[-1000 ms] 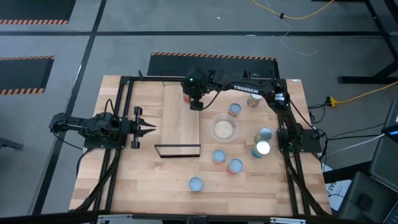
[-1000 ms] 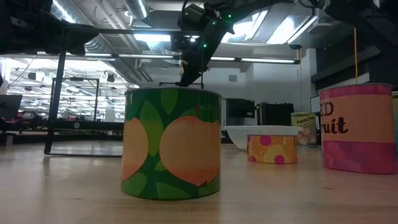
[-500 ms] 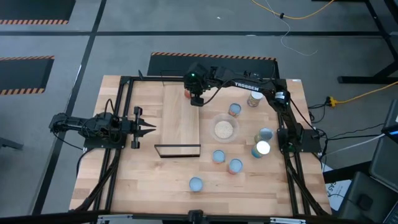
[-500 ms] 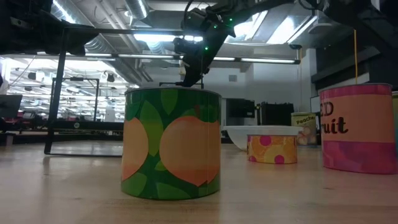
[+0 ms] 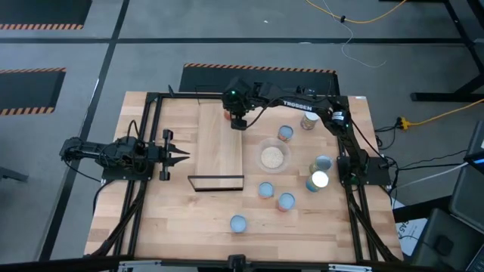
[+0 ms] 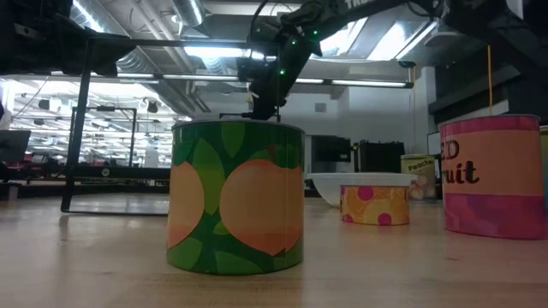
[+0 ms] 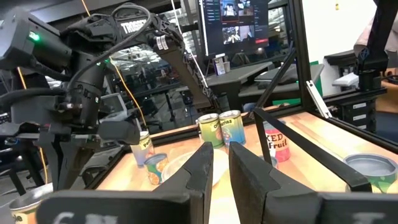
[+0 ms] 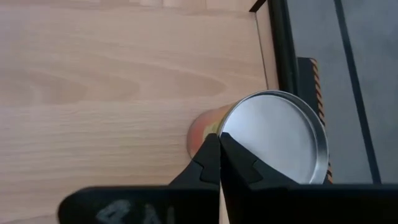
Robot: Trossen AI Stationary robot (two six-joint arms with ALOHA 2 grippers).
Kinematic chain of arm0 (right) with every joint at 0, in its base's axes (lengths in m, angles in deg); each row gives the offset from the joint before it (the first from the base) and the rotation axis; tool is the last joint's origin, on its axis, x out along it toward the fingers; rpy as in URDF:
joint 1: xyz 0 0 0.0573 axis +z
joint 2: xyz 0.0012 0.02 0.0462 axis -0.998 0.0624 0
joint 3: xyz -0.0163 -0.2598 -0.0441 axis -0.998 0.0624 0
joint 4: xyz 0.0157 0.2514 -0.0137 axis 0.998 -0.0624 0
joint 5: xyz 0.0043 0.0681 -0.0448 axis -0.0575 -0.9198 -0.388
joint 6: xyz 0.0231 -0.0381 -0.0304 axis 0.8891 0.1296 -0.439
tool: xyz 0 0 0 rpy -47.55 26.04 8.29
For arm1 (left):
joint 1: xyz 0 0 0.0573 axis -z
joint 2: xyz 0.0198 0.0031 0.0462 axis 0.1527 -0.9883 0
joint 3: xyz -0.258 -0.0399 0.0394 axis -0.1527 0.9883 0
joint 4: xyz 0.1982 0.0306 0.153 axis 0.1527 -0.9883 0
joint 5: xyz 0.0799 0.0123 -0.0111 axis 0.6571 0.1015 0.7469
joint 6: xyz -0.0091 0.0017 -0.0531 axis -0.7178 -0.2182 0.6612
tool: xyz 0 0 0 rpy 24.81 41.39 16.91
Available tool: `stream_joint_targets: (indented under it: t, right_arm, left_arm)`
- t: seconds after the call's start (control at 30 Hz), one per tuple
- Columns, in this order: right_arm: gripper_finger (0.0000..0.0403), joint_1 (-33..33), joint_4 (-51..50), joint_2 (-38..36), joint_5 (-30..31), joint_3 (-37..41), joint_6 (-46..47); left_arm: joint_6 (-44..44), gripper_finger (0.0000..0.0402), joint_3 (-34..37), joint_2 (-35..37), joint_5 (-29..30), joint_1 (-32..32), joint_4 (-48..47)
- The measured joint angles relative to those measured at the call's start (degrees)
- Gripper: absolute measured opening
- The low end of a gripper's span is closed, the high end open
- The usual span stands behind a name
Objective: Pick and place cans onto a shelf
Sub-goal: Put the large canned pineapple on the shelf
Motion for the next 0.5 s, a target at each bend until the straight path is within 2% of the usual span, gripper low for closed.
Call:
stream_joint_targets:
  t: [0.27, 0.5]
  right_arm:
    - [0.0001, -0.1, 0.1, 0.0, 0.0, 0.0, 0.0]
    - [0.0027, -0.1, 0.6, 0.0, 0.1, 0.0, -0.1]
  left_arm:
    - [0.0, 0.0044, 0.0, 0.0, 0.0, 0.0, 0.0]
    - [0.0, 0.0044, 0.0, 0.0, 0.0, 0.0, 0.0]
